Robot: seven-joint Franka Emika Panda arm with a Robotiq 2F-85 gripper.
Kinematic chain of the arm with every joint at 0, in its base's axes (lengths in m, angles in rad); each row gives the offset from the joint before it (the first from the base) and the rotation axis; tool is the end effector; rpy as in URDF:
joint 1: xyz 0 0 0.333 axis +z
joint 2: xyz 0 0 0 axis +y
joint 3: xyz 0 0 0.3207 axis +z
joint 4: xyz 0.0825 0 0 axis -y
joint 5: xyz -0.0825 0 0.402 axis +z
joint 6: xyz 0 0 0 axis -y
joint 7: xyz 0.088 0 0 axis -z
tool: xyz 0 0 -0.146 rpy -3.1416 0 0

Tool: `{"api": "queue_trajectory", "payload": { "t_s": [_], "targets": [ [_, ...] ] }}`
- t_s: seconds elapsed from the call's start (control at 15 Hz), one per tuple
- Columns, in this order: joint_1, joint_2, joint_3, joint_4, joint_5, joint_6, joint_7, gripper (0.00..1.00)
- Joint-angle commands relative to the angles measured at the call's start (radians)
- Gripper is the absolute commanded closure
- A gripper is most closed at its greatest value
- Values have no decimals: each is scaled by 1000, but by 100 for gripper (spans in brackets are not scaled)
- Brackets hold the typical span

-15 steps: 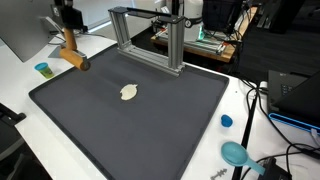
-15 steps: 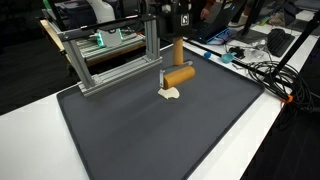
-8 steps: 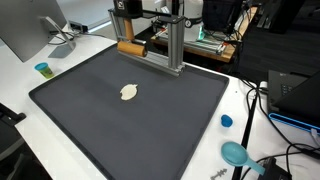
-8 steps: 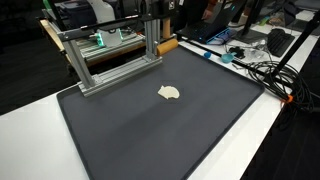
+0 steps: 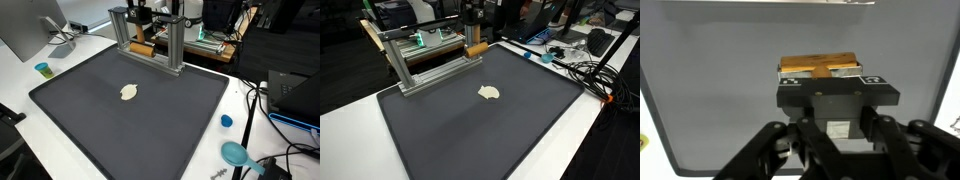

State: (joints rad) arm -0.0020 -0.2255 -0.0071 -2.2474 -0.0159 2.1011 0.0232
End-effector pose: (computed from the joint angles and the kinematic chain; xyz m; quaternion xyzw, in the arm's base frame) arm 0.5057 -0.0060 0.4244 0.9991 -0.0123 0.0396 0.0059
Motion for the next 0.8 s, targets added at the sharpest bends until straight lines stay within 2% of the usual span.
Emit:
{"api": "queue_trajectory", "payload": {
  "t_s": [0.0,0.33,0.73],
  "targets": [
    [-16,-66,-28,-69,13,-6,-59,79],
    [-38,-183,-59,-164,16,5,-85,79],
    [-11,-322,-60,-243,49,-19,-132,79]
  ]
}}
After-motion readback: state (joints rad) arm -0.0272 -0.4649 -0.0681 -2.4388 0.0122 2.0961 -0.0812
